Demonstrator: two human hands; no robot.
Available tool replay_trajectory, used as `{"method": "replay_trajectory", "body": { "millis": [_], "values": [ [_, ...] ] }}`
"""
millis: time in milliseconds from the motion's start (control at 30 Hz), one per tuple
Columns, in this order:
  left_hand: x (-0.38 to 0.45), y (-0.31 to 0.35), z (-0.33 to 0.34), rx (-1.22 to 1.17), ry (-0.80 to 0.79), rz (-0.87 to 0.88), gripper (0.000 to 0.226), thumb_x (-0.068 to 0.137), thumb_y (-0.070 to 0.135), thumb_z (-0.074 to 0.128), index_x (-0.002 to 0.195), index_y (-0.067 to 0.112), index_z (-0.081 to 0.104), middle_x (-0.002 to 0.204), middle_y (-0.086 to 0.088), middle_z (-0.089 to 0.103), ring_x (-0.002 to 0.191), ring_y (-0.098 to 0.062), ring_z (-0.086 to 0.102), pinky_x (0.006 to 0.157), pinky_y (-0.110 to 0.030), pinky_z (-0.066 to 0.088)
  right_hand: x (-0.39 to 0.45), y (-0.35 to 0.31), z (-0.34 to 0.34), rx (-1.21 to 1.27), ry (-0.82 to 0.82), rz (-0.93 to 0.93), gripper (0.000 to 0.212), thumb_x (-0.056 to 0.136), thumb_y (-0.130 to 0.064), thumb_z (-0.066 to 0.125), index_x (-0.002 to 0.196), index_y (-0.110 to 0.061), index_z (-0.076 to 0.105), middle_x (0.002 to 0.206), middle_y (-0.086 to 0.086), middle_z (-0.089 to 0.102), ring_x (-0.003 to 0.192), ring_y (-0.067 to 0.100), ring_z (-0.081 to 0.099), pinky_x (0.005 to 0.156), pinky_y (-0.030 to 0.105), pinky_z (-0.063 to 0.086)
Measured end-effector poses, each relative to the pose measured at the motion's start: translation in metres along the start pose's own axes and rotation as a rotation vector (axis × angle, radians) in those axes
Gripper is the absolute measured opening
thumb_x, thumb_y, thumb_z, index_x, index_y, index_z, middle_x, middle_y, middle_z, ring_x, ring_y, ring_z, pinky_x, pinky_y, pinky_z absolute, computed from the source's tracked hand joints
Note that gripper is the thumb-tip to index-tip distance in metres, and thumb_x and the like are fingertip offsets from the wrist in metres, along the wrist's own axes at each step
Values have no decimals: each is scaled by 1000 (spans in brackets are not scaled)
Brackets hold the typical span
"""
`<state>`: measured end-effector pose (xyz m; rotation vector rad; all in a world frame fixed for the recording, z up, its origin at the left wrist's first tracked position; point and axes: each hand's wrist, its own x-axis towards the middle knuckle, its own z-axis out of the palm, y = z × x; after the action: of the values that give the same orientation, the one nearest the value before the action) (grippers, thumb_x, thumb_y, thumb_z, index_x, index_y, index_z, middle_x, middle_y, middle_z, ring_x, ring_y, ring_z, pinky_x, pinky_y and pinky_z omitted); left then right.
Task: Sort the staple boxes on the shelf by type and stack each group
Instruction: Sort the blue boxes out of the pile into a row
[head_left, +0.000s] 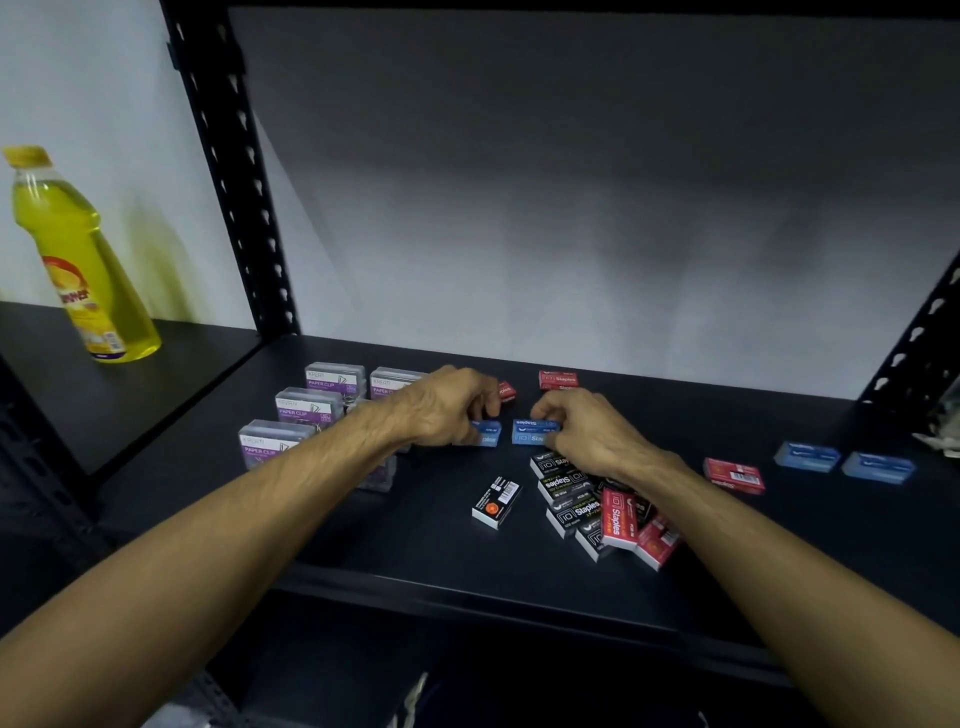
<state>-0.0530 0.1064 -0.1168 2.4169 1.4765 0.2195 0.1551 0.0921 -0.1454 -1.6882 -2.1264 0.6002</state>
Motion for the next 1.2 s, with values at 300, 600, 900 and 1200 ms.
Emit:
{"method": "replay_trajectory", "body": {
  "millis": [300, 600, 900, 1200],
  "values": [
    [1, 0, 0, -31, 41, -16, 26, 82, 15, 76, 107, 20, 70, 91, 9, 62, 84, -10, 60, 72, -21, 45, -3, -2, 1, 38, 40, -54, 21, 94, -10, 62, 109, -23, 69, 106, -4, 66, 90, 8, 62, 75, 22, 45],
    [25, 30, 5, -92, 138, 35, 24, 81, 13, 76, 103, 21, 72, 95, 5, 72, 82, -11, 66, 75, -22, 51, -30, 19, -34, 40, 155, -5, 22, 91, -10, 62, 107, -21, 70, 107, -1, 69, 96, 15, 65, 83, 29, 51],
    [64, 133, 47, -217, 93, 183, 21, 83, 17, 75, 102, 25, 71, 92, 9, 70, 85, -8, 66, 72, -19, 50, -95, 96, -93, -13, 265, 130, 23, 91, -11, 60, 109, -23, 68, 108, -5, 67, 93, 11, 63, 80, 25, 49],
    [95, 229, 96, -256, 45, 315, 22, 84, 16, 73, 104, 25, 72, 88, 9, 69, 78, -7, 65, 68, -14, 46, -163, 183, -134, -59, 355, 313, 19, 87, -11, 62, 94, -28, 69, 89, -7, 69, 79, 7, 64, 64, 21, 47]
  ]
}}
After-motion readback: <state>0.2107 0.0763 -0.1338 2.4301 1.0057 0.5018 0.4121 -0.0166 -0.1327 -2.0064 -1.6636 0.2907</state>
